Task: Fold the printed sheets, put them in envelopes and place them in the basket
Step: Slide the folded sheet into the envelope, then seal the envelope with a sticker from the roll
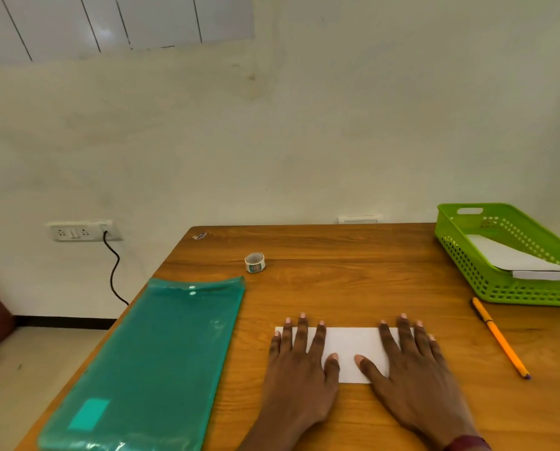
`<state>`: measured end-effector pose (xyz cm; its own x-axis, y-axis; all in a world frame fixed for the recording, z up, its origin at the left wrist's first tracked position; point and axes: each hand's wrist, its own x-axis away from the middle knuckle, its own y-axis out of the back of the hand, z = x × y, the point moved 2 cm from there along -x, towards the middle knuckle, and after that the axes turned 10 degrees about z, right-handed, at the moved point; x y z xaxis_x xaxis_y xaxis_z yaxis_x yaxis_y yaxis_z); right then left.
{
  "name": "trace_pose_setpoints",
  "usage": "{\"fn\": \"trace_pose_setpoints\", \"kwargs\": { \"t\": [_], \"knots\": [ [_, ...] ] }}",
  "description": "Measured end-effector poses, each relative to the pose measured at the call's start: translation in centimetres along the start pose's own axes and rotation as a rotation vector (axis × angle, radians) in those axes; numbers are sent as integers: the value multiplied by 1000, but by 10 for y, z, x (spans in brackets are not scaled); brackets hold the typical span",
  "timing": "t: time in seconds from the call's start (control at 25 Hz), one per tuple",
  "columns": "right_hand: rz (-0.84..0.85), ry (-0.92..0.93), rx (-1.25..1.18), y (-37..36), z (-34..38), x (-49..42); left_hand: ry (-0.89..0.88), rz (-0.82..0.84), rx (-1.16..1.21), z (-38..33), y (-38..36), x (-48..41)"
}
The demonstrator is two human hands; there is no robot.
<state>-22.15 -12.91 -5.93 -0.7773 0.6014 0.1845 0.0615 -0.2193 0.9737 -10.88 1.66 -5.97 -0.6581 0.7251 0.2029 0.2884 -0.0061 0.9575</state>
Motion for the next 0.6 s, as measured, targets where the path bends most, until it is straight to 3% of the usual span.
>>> {"fn": "trace_pose_setpoints", "kwargs": {
  "t": [0.32, 0.6],
  "knots": [
    [-132, 27, -66, 6, 5, 2, 84, 56, 94, 7, 17, -12],
    [-244, 53, -47, 3, 2, 2, 106, -416, 117, 75, 85, -77]
  ]
}}
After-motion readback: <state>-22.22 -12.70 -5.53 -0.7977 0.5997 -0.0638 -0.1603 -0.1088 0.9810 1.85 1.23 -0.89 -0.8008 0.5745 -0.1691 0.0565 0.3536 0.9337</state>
